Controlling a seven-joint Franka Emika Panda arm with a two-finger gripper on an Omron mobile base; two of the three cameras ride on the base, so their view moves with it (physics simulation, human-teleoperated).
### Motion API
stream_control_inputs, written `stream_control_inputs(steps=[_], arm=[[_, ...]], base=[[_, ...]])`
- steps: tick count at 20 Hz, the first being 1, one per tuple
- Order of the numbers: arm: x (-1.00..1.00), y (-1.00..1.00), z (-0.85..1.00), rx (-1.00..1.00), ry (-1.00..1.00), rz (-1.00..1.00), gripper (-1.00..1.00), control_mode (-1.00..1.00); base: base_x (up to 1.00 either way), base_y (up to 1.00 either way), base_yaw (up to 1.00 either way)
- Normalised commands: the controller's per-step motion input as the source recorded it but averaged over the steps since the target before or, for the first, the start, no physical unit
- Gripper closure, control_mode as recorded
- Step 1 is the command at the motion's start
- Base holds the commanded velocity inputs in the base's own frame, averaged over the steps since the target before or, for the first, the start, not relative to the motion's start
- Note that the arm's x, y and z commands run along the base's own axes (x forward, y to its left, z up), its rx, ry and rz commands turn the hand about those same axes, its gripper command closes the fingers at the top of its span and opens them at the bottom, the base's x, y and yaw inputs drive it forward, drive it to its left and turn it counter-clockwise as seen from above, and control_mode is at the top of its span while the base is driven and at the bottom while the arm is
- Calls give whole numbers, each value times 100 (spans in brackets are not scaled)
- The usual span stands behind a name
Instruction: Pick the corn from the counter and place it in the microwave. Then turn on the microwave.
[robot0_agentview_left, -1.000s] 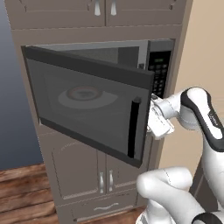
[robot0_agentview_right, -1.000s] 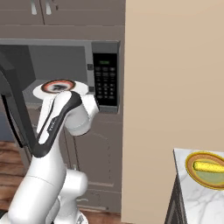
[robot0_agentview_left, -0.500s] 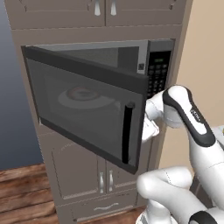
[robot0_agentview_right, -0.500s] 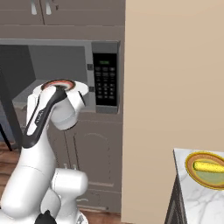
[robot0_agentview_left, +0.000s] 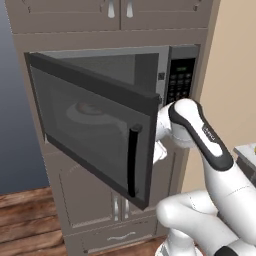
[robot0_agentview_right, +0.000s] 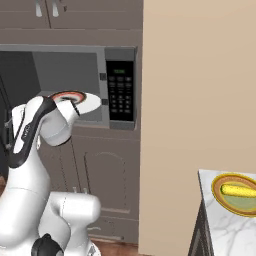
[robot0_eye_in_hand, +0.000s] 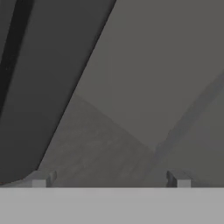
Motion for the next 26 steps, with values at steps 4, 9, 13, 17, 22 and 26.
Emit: stream_control_inputs(steps=[4,9,13,17,22,26], arm=[[-10,43,0,0,-7,6,-100,-100],[-9,50,-6,0,-7,6,-100,-100],[-6,47,-6,0,-8,5,-100,-100],[-4,43,-5,0,-8,3,-100,-100],[-1,33,-3,0,-7,0,-100,-100],[-2,15,0,0,-7,-2,-100,-100]], base=[[0,0,0],[0,0,0],[0,0,0],[0,0,0],[0,0,0],[0,0,0]])
